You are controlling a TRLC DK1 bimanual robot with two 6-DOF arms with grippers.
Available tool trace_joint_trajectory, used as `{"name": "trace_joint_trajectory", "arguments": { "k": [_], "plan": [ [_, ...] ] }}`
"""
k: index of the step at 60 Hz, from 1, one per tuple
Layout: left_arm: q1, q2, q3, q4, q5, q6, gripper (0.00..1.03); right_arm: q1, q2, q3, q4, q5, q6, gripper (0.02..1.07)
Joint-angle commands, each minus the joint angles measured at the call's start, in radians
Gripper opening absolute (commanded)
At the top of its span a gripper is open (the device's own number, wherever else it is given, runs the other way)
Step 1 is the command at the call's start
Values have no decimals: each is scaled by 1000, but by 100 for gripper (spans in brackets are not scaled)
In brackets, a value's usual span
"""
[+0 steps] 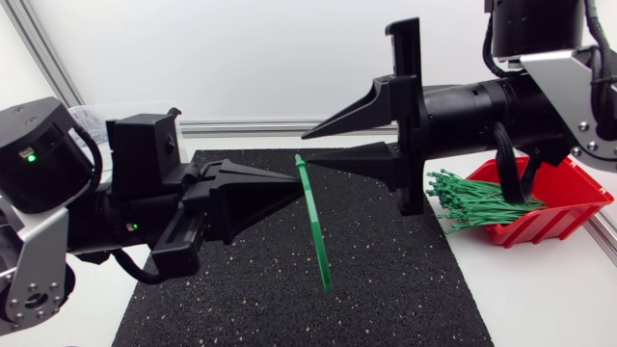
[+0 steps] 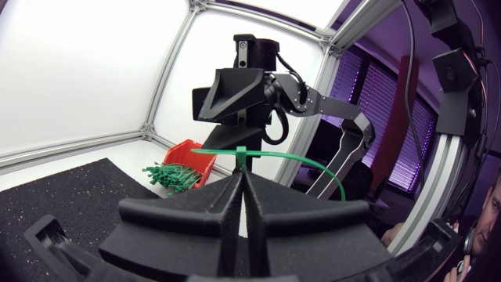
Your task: Take a green cable tie from the red box, thread the tail through the head to close it, then place it in the transparent bin on the left.
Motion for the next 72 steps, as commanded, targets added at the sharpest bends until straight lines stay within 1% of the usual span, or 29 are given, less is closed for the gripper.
{"name": "trace_joint_trajectory", "arguments": {
  "k": [1, 9, 24, 27, 28, 32, 36, 56, 72],
  "plan": [
    [-10, -16, -16, 14, 12, 23, 4, 18, 15, -10, -10, 1, 2, 34],
    [-10, -17, -14, 12, 17, 23, 4, 30, 18, -13, -10, -5, -2, 29],
    [-7, -11, -5, 10, 17, 26, 4, 44, 28, -13, -11, -5, -12, 25],
    [-7, -11, -4, 10, 17, 26, 4, 46, 28, -11, -14, 16, -29, 11],
    [-7, -11, -4, 10, 17, 26, 4, 46, 28, -10, -17, 24, -32, 7],
    [-7, -11, -4, 10, 17, 26, 4, 44, 29, -5, -31, 28, -47, 8],
    [-7, -11, -4, 9, 17, 26, 4, 46, 23, 2, -56, 59, -79, 8],
    [-13, -22, -13, 7, 23, 26, 4, 49, 5, 5, -62, 74, -90, 8],
    [-64, -103, -28, -34, 24, 24, 4, 36, 71, 7, -57, 143, -122, 8]
  ]
}}
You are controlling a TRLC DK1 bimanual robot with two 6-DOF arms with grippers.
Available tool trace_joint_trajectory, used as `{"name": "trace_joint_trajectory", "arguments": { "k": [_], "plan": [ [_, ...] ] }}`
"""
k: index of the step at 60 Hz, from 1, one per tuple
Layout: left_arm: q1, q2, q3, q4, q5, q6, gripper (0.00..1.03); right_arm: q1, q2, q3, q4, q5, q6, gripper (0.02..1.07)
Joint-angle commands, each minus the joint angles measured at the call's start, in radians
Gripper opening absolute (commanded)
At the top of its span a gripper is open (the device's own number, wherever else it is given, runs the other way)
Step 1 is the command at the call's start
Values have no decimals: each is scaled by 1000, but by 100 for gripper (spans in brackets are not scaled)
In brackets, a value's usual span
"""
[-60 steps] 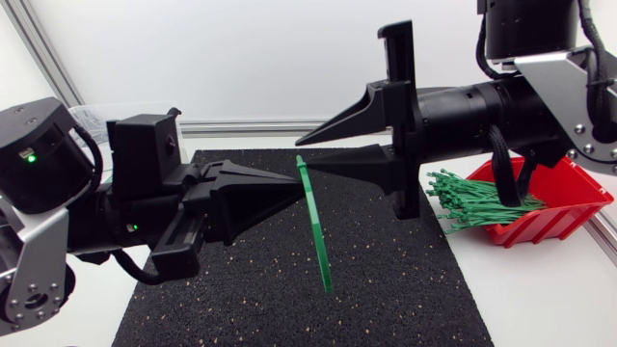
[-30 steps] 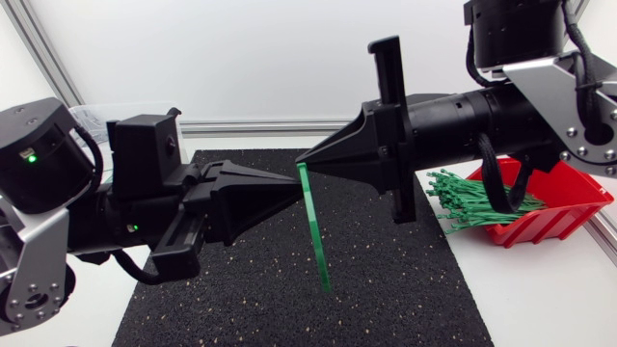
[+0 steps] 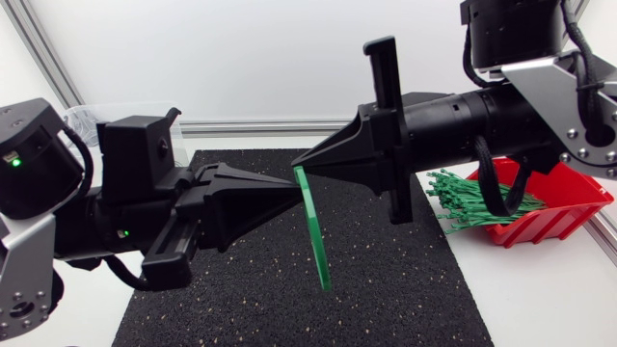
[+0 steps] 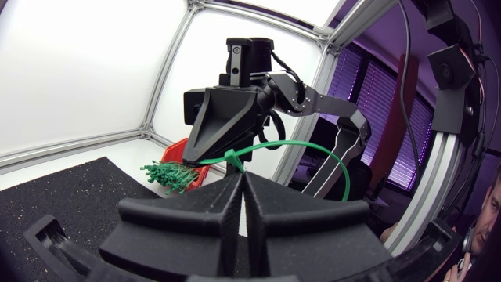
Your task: Take a green cable tie from the red box, thread the tail through the head to close it, then place it in the transparent bin on the left.
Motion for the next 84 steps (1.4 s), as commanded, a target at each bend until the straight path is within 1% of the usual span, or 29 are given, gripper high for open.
{"name": "trace_joint_trajectory", "arguments": {
  "k": [1, 23, 32, 37, 38, 39, 41, 43, 45, 48, 50, 52, 55, 59, 63, 65, 68, 70, 75, 78, 82, 84],
  "plan": [
    [-38, -57, -22, 13, 36, 17, 4, -16, 64, 6, -5, 60, -26, 8],
    [-59, -106, -29, -15, 36, 16, 4, -9, 84, 3, -13, 86, -36, 8],
    [-46, -92, -20, -22, 35, 17, 4, 2, 70, 6, -13, 83, -39, 8],
    [-10, -51, -6, -24, 32, 19, 4, 16, 55, 19, -33, 71, -66, 8],
    [-1, -40, 1, -27, 30, 19, 4, 16, 51, 23, -42, 69, -75, 10],
    [5, -31, 7, -32, 27, 19, 4, 16, 48, 26, -47, 65, -81, 16],
    [22, -9, 23, -52, 22, 19, 4, 16, 44, 29, -48, 42, -85, 30],
    [39, 7, 35, -67, 22, 20, 4, 16, 45, 34, -48, 13, -95, 41],
    [46, 20, 41, -75, 19, 20, 4, 10, 48, 37, -48, 0, -105, 48],
    [56, 34, 60, -114, 12, 26, 4, 2, 55, 42, -48, -3, -121, 53],
    [56, 43, 76, -159, -4, 45, 4, -9, 61, 43, -48, -6, -127, 57],
    [48, 52, 98, -228, -45, 86, 4, -19, 62, 43, -50, -7, -135, 58],
    [37, 58, 126, -326, -76, 137, 4, -44, 67, 43, -60, -1, -159, 61],
    [29, 69, 145, -387, -142, 181, 4, -51, 73, 54, -125, 3, -243, 64],
    [31, 67, 158, -437, -200, 223, 4, -73, 79, 74, -180, 42, -328, 69],
    [33, 70, 178, -484, -246, 249, 4, -79, 88, 83, -214, 62, -369, 73],
    [37, 80, 204, -544, -309, 281, 4, -91, 105, 104, -266, 105, -451, 84],
    [45, 81, 214, -570, -337, 295, 4, -93, 116, 118, -304, 140, -513, 90],
    [79, 92, 225, -599, -392, 318, 4, -94, 136, 137, -375, 293, -650, 93],
    [103, 98, 237, -630, -418, 327, 4, -96, 147, 155, -436, 353, -740, 94],
    [145, 106, 253, -664, -461, 353, 4, -99, 142, 158, -464, 462, -826, 99],
    [172, 112, 260, -667, -501, 362, 4, -99, 140, 166, -484, 531, -874, 100]
  ]
}}
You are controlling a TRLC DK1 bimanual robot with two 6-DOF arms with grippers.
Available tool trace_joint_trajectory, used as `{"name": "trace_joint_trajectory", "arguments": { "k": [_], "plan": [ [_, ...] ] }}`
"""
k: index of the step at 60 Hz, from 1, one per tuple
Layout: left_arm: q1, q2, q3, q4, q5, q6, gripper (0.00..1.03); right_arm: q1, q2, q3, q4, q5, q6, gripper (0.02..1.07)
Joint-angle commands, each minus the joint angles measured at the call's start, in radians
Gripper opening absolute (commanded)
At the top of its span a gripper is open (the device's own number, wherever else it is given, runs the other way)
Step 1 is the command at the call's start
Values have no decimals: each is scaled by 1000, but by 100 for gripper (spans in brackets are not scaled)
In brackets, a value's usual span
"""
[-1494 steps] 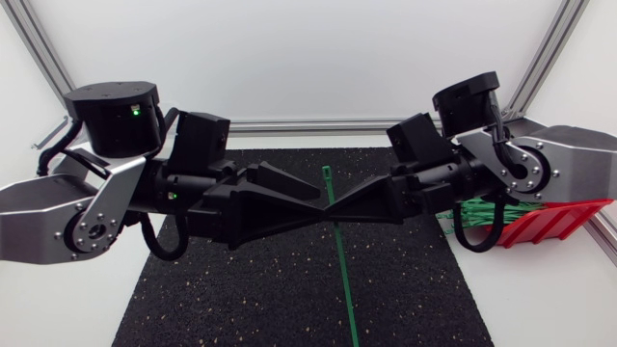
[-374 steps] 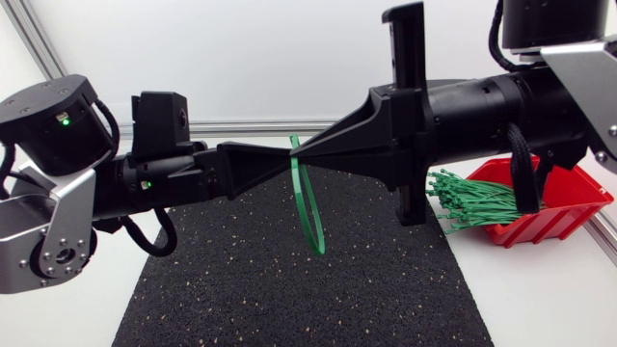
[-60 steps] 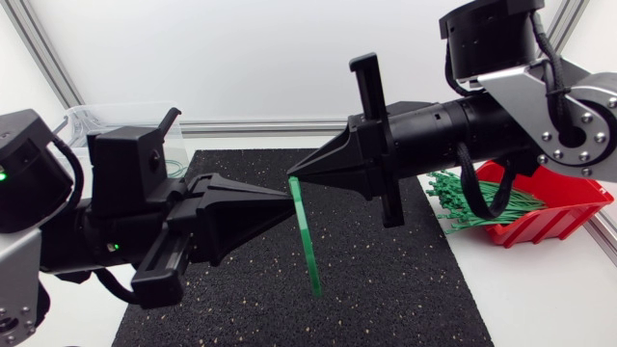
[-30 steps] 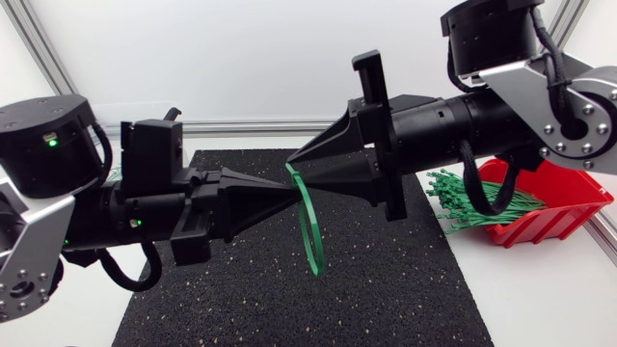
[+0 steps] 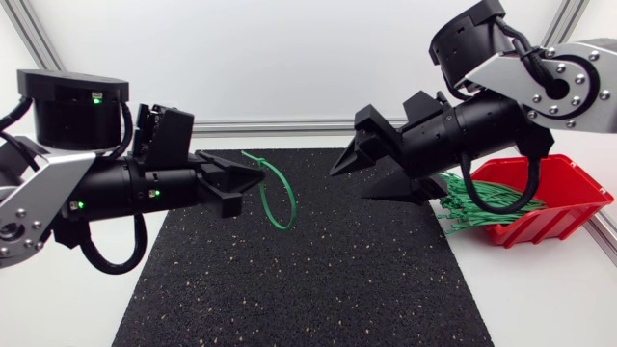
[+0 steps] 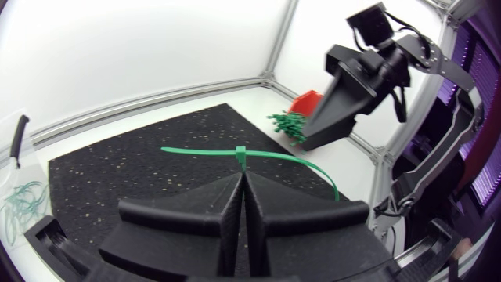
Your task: Take a green cable tie from the red box, thread the tail through the head to close it, then place it in the transparent bin on the left.
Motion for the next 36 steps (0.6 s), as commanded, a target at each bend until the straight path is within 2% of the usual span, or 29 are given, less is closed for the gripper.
{"name": "trace_joint_trajectory", "arguments": {
  "k": [1, 10, 18, 21, 30, 36],
  "plan": [
    [54, 23, 43, -20, -54, 53, 4, -7, 10, 36, -46, 107, -168, 100],
    [178, 40, 73, -31, -209, 123, 4, -18, 10, 50, -95, 305, -296, 102],
    [316, 43, 109, 17, -253, 165, 4, -32, -21, 34, -88, 423, -335, 102],
    [373, 60, 127, 67, -291, 175, 4, -46, -27, 30, -83, 467, -356, 102],
    [522, 147, 259, 107, -314, 178, 4, -87, -59, 20, -76, 495, -395, 102],
    [600, 244, 379, 97, -334, 183, 4, -87, -99, 2, -74, 522, -405, 102]
  ]
}}
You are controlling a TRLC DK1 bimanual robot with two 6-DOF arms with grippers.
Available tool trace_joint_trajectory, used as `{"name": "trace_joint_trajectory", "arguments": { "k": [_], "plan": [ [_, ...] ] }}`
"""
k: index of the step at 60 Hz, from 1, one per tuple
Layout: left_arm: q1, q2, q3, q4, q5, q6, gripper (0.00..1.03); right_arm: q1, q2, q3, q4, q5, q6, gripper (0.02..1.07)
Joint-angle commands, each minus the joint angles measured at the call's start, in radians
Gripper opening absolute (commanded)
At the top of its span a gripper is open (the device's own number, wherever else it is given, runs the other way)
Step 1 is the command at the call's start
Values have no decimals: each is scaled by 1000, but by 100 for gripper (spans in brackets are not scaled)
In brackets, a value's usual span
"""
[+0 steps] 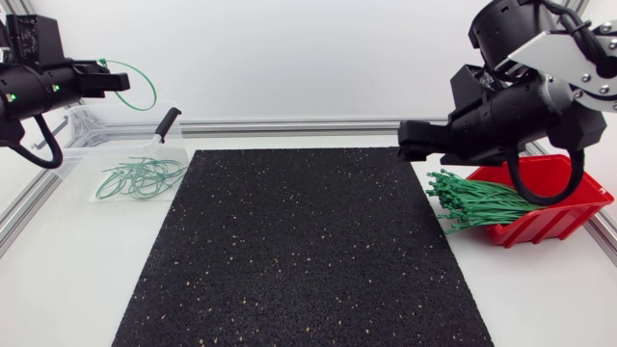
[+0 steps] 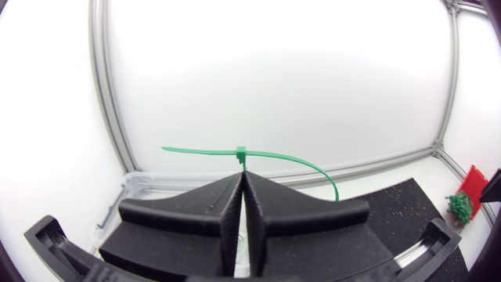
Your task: Take a green cable tie from the red box, thread the tail through the head to close it, then place it in the transparent bin on the left.
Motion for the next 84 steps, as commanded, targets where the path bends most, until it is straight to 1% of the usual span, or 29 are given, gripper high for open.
{"name": "trace_joint_trajectory", "arguments": {
  "k": [1, 5, 12, 17, 21, 24, 29, 31, 34, 36, 37, 39, 40, 45, 54, 59, 65, 76, 78, 81, 84],
  "plan": [
    [65, 90, 110, 6, -18, 29, 4, -1, -44, -27, 1, 20, -32, 102],
    [93, 159, 193, -31, -27, 31, 4, 2, -70, -40, -1, 31, -33, 102],
    [129, 288, 362, -186, -27, 37, 4, 14, -110, -57, -11, 54, -35, 102],
    [146, 359, 428, -252, -29, 37, 4, 12, -124, -64, -18, 55, -35, 102],
    [151, 403, 460, -278, -36, 37, 4, 11, -130, -73, -18, 58, -36, 102],
    [152, 449, 489, -315, -46, 37, 5, 6, -133, -83, -18, 61, -40, 102],
    [152, 518, 558, -434, -50, 39, 20, 5, -141, -100, -21, 61, -43, 102],
    [152, 544, 580, -480, -50, 49, 31, 5, -148, -107, -22, 63, -43, 102],
    [152, 573, 606, -528, -50, 52, 52, 5, -158, -115, -25, 61, -46, 102],
    [154, 592, 623, -552, -56, 49, 71, 6, -164, -118, -31, 61, -47, 102],
    [154, 596, 627, -560, -64, 49, 78, 8, -167, -119, -33, 61, -47, 102],
    [152, 606, 641, -584, -92, 49, 97, 11, -173, -123, -35, 63, -47, 102],
    [152, 606, 644, -591, -95, 48, 101, 11, -176, -124, -35, 63, -47, 102],
    [152, 584, 636, -603, -95, 49, 100, 11, -187, -126, -38, 68, -53, 102],
    [142, 478, 534, -597, -92, 49, 99, -20, -210, -132, -22, 80, -87, 102],
    [132, 395, 438, -529, -92, 48, 99, -55, -236, -153, 13, 91, -119, 102],
    [126, 287, 299, -393, -92, 46, 99, -103, -274, -188, 65, 91, -158, 102],
    [97, 130, 113, -347, -81, 46, 99, -213, -351, -293, 191, 91, -231, 102],
    [88, 98, 73, -319, -79, 45, 99, -231, -369, -313, 212, 89, -244, 102],
    [77, 56, 6, -247, -78, 45, 99, -251, -395, -342, 242, 91, -256, 102],
    [77, 23, -39, -215, -72, 43, 99, -267, -420, -365, 255, 91, -265, 102]
  ]
}}
